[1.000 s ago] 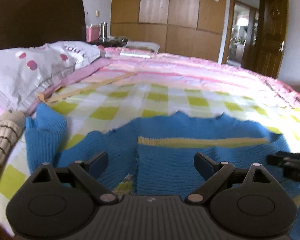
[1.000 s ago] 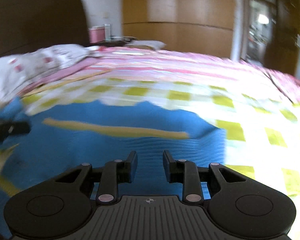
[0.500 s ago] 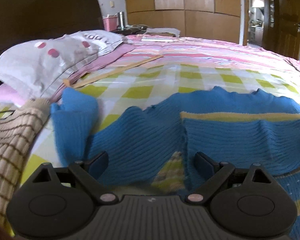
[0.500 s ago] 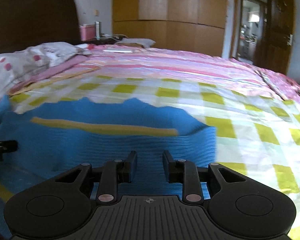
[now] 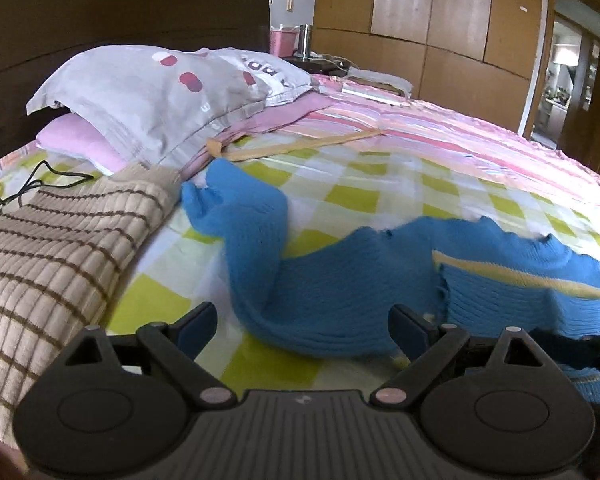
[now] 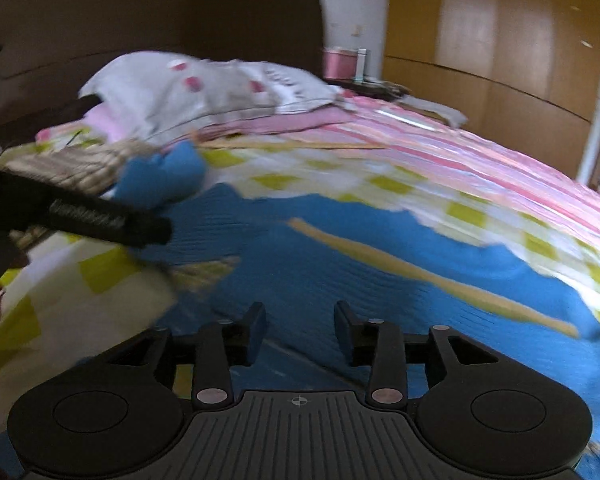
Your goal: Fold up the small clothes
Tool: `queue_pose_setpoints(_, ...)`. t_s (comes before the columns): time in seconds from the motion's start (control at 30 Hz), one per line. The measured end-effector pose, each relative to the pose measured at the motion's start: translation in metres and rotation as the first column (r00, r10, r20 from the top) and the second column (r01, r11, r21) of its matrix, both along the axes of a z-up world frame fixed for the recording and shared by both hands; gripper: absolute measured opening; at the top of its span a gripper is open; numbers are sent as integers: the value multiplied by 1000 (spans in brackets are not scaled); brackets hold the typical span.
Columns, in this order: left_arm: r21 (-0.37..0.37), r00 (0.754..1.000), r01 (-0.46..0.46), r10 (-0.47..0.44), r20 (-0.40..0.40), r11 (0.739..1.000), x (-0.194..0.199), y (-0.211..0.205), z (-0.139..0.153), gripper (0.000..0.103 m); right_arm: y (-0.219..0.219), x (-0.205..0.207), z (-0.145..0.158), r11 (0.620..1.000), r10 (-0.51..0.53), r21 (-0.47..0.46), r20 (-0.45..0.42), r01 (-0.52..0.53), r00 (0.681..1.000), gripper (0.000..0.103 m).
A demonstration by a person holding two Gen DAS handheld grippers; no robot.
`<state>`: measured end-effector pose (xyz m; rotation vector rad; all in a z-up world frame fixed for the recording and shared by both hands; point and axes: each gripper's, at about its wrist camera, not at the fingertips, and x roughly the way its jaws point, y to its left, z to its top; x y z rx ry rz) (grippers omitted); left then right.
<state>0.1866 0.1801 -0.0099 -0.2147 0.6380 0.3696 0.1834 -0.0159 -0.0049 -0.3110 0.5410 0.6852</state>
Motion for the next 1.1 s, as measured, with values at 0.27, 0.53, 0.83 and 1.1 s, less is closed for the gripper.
queue_pose_setpoints(0.27,-23,999,29,-28,26,999,0,3,2,97,21,-3,-9,996,78,-48,9,-78,997,46)
queue_pose_setpoints(0.53,-41,999,24,-22,45,999,0,6,4,97,22,6,-11,999,31,-39,-19,-31,999,28)
queue_pose_setpoints(0.83,-36,998,5,-2,64,999,-2,8,5,97,21,16,-5,996,-43,73,-80,49,996,13)
queue_pose_setpoints(1.1,-26,999,10,-8,54,1000,1,8,4,97,25,8,-8,998,2,66,-70,3,998,13)
